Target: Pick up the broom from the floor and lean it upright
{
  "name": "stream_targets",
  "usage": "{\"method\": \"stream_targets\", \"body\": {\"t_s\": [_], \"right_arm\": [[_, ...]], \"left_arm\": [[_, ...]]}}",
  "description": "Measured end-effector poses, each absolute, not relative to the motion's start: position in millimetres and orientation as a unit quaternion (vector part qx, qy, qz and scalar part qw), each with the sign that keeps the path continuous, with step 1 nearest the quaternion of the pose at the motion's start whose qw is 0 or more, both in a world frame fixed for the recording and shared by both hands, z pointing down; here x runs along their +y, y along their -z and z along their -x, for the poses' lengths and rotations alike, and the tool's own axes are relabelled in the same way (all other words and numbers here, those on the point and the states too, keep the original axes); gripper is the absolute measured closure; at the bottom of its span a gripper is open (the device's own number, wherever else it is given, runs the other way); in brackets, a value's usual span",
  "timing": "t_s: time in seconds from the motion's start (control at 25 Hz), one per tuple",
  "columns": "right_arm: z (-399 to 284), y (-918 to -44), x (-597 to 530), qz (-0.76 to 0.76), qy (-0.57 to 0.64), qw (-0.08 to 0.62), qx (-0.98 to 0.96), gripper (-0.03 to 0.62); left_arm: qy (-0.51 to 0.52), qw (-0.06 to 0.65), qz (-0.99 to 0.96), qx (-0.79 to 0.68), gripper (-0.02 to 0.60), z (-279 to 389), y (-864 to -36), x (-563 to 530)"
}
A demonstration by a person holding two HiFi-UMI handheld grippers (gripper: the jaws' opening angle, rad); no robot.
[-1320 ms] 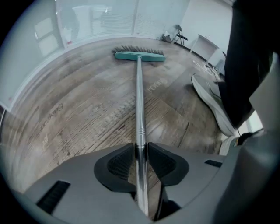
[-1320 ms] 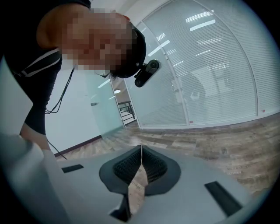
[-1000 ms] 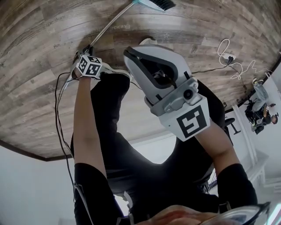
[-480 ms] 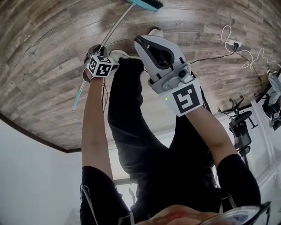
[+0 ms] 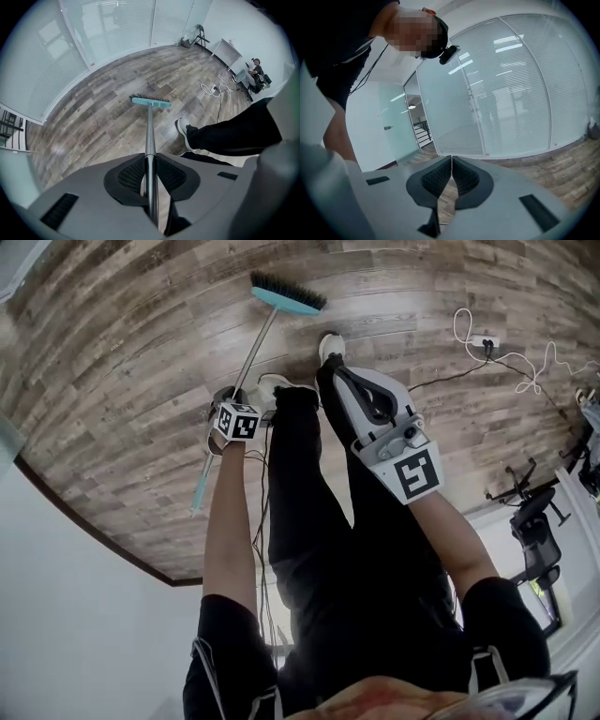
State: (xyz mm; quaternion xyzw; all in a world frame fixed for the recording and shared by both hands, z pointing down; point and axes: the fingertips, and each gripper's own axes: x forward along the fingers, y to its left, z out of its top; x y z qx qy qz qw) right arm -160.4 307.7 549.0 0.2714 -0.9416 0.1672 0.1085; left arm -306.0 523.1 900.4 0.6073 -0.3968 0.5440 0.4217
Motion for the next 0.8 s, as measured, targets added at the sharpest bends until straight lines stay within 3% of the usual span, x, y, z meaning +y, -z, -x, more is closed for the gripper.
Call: {"method": "stream_targets", "body": {"t_s": [0.16, 0.44, 0.6, 0.8], "right_arm": [[163, -515, 324, -0.217, -0.131, 0.113, -0.961, 0.576], [169, -508, 367, -0.081, -0.054, 0.199, -0.975, 0.564], [194, -515, 382, 0.002, -0.007, 0.199, -0.980, 0.452], [228, -539, 418, 0.124, 0.052, 0.230, -0.964, 0.444]], "left_arm": [[-0.570, 0.400, -0.610, -0.377, 0.492, 312, -834, 528], [-0.629, 0.334, -0.631, -0.308, 0.492, 323, -721, 527], [-0.637, 0.320, -0.641, -0.286, 0.492, 324, -667, 516], [-0.658, 0.288, -0.647, -0.256, 0.492, 311, -624, 504]]}}
